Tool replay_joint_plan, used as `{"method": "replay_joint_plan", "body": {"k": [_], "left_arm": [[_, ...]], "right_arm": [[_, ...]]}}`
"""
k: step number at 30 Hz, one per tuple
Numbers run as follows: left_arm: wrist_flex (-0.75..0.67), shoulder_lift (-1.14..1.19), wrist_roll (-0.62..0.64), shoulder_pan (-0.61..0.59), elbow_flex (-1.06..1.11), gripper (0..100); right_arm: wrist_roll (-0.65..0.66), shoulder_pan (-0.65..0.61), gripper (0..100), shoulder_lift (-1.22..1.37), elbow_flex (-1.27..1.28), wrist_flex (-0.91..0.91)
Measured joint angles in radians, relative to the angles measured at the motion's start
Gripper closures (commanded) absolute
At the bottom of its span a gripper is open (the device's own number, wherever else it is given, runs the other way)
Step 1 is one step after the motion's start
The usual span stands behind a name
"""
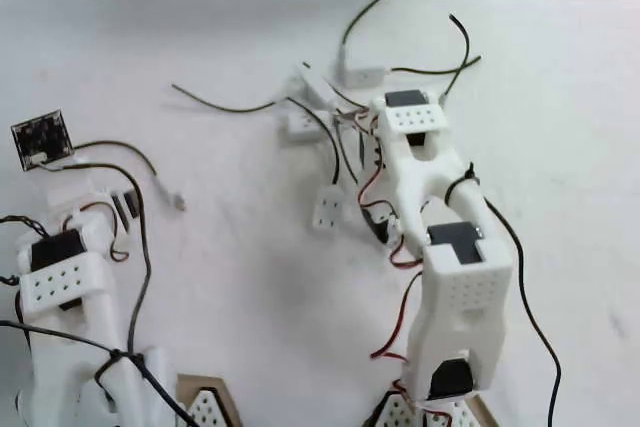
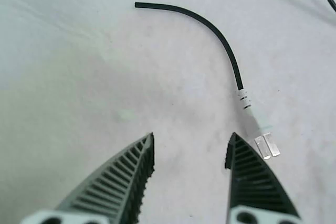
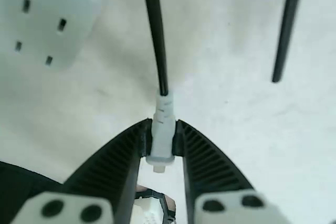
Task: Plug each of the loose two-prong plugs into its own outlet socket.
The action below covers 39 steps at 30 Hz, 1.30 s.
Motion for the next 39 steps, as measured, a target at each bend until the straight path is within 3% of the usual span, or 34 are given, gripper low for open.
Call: {"method": "replay_joint_plan", "body": {"k": [8, 13, 17, 26, 33, 39], "left_arm": [[0.000, 0.000, 0.000, 0.080, 0.000, 77], [-0.005, 0.000, 0.000, 0.160, -0.003, 78], [-0.035, 0.000, 0.000, 0.250, -0.034, 78], [-0.052, 0.000, 0.000, 0.503, -0.143, 78], [-0.051, 0.000, 0.000, 0.601, -0.216, 78], [0.063, 0.000, 0.000, 0.710, -0.341, 78]], "right_arm": [[0.000, -0.018, 98.1, -0.431, 0.104, 0.011], [0.000, -0.123, 98.1, -0.715, 0.199, 0.014], [-0.074, -0.190, 98.1, -0.884, 0.278, -0.054], [-0.198, -0.331, 98.1, -1.100, 0.554, -0.368], [-0.206, -0.425, 98.1, -1.198, 0.772, -0.583], [-0.207, -0.425, 98.1, -1.201, 0.818, -0.658]]}}
